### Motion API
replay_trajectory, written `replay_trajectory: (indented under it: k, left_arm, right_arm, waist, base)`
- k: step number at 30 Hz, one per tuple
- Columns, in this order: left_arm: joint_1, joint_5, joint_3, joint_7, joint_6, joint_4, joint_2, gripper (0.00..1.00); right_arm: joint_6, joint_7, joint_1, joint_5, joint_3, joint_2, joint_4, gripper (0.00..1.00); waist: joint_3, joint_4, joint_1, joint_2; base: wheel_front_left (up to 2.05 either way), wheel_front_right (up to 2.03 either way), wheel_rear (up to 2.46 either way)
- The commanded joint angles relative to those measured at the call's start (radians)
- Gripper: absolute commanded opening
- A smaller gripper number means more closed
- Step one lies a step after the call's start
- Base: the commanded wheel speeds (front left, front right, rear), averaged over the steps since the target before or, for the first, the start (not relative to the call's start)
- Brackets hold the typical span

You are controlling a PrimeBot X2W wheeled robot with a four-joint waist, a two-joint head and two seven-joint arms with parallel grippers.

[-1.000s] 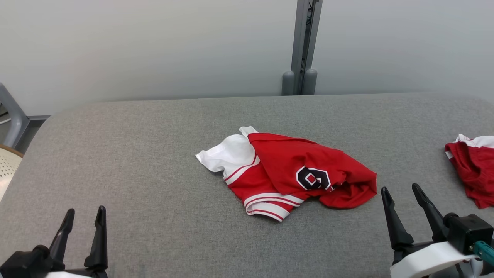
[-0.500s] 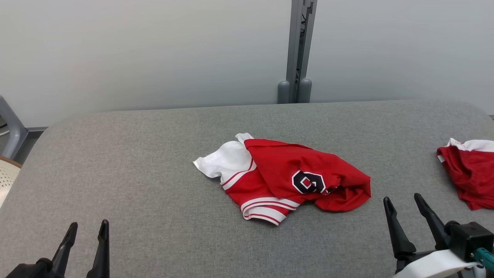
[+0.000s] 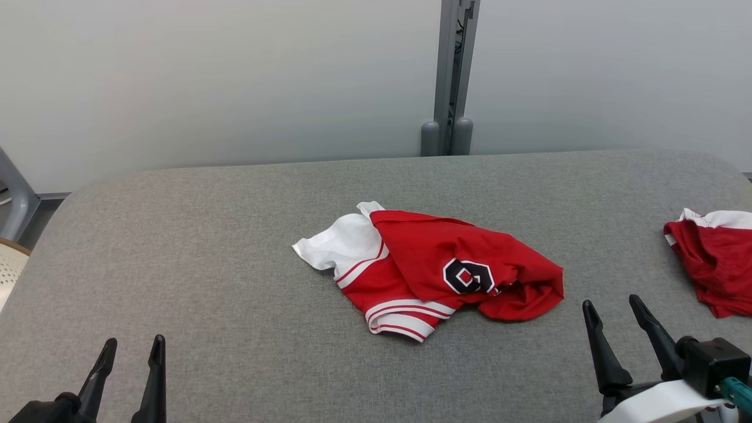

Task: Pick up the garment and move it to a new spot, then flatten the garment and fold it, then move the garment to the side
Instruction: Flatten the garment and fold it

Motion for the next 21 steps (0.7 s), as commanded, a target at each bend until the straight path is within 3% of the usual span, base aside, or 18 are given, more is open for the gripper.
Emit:
replay_trajectory:
  k: [1, 11, 21]
  left_arm:
    - [0.005, 0.006, 0.0, -0.001, 0.005, -0.003, 0.005, 1.0]
    - [-0.015, 0.003, -0.009, 0.006, 0.0, -0.003, 0.011, 1.0]
    - [-0.112, 0.025, -0.063, 0.026, -0.039, 0.011, 0.005, 1.0]
  right_arm:
    - [0.0, -0.003, -0.002, 0.0, -0.001, -0.004, 0.0, 1.0]
    - [0.0, 0.0, -0.016, 0.0, -0.005, -0.007, 0.007, 1.0]
    - [0.0, 0.025, -0.136, 0.012, 0.088, -0.047, 0.102, 1.0]
  waist:
    - [0.0, 0.001, 0.0, -0.0001]
    - [0.01, 0.02, 0.0, -0.0001]
    - [0.07, 0.135, 0.0, -0.0001]
  base:
    - [0.0, 0.0, 0.0]
    - [0.0, 0.0, 0.0]
    - [0.0, 0.0, 0.0]
